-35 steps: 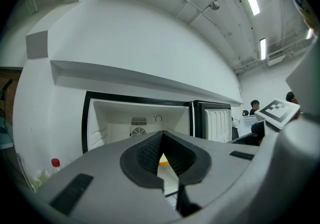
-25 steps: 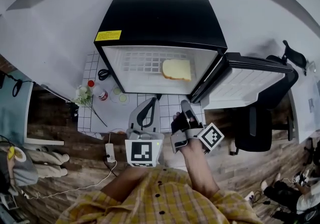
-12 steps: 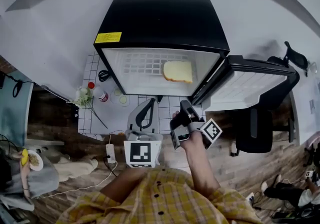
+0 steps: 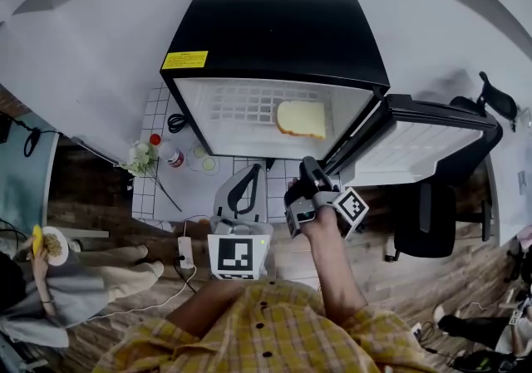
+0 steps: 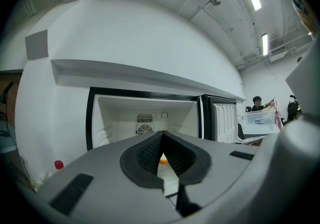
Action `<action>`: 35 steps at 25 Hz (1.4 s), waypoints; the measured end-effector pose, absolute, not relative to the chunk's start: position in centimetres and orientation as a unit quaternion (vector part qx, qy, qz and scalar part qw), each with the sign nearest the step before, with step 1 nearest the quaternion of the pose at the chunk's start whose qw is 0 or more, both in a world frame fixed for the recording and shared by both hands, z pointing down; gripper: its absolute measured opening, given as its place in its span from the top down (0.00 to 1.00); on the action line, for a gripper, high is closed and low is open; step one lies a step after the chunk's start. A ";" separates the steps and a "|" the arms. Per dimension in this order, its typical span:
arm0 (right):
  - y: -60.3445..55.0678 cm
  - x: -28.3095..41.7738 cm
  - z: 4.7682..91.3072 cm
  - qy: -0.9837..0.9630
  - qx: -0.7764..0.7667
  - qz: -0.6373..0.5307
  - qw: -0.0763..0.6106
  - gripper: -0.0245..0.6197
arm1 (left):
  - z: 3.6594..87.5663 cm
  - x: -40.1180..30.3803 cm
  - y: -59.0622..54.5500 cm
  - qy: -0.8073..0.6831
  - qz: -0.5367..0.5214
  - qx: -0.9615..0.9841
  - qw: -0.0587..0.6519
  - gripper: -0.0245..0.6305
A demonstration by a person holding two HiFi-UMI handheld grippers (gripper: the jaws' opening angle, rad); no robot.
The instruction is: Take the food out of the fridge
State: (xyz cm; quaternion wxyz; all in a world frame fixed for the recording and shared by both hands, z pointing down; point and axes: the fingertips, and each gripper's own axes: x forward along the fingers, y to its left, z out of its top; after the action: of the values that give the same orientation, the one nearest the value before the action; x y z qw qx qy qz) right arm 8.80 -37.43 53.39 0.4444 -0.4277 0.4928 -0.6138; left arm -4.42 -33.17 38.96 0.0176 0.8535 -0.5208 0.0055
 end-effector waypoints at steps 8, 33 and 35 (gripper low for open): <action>-38.7 9.0 54.1 0.485 -0.433 -0.616 0.445 0.71 | 39.0 -5.0 -33.3 -0.526 0.005 0.850 0.015 0.96; -46.1 10.4 55.9 0.505 -0.435 -0.579 0.469 0.58 | 40.0 -5.8 -33.7 -0.533 0.012 0.845 0.027 0.96; -46.6 10.2 56.1 0.504 -0.434 -0.583 0.467 0.58 | 40.0 -5.9 -33.7 -0.534 0.010 0.845 0.026 0.96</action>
State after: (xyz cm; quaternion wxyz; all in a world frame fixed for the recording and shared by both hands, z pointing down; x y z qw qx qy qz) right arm 10.22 -46.60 56.07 0.4665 -0.4341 0.5044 -0.5827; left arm -5.89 -33.70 39.98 0.0260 0.8451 -0.5338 0.0097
